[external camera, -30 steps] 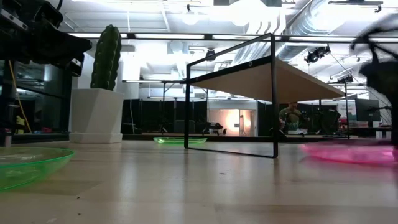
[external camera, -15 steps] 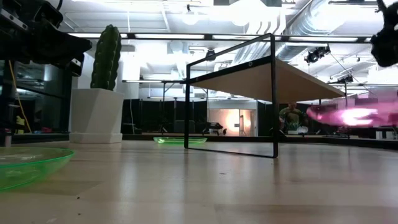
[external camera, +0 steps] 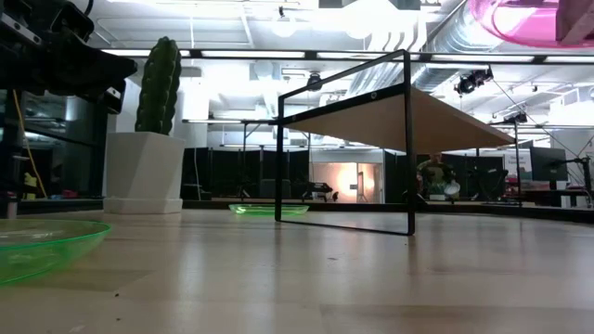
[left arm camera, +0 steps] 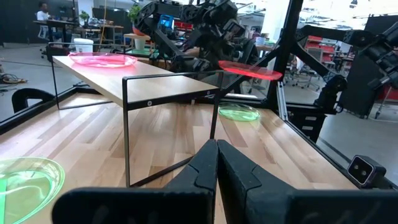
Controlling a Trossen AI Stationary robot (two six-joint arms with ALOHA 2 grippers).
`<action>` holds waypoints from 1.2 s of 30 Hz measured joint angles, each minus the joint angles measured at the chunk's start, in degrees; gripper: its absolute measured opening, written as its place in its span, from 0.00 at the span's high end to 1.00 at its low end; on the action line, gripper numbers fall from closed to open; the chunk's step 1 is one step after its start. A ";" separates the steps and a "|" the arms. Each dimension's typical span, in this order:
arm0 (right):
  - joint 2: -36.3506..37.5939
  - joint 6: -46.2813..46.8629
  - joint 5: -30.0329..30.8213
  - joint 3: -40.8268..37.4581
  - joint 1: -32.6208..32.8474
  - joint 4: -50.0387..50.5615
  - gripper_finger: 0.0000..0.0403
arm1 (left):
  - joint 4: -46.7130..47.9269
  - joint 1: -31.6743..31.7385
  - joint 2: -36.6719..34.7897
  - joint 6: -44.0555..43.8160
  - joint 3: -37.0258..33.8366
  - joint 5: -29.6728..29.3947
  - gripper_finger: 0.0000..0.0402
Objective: Place and stack plates onto a shelf
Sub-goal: Stack the top pink plate on the top of the pink plate
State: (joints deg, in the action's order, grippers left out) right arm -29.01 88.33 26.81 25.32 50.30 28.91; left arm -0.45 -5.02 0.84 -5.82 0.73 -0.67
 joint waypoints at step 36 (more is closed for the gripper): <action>0.17 -8.19 -0.39 0.07 -0.02 -16.96 1.00 | 0.00 0.00 0.00 0.00 0.00 0.00 1.00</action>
State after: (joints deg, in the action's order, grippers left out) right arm -28.84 80.14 26.41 25.39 50.28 11.96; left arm -0.45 -5.02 0.84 -5.82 0.73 -0.67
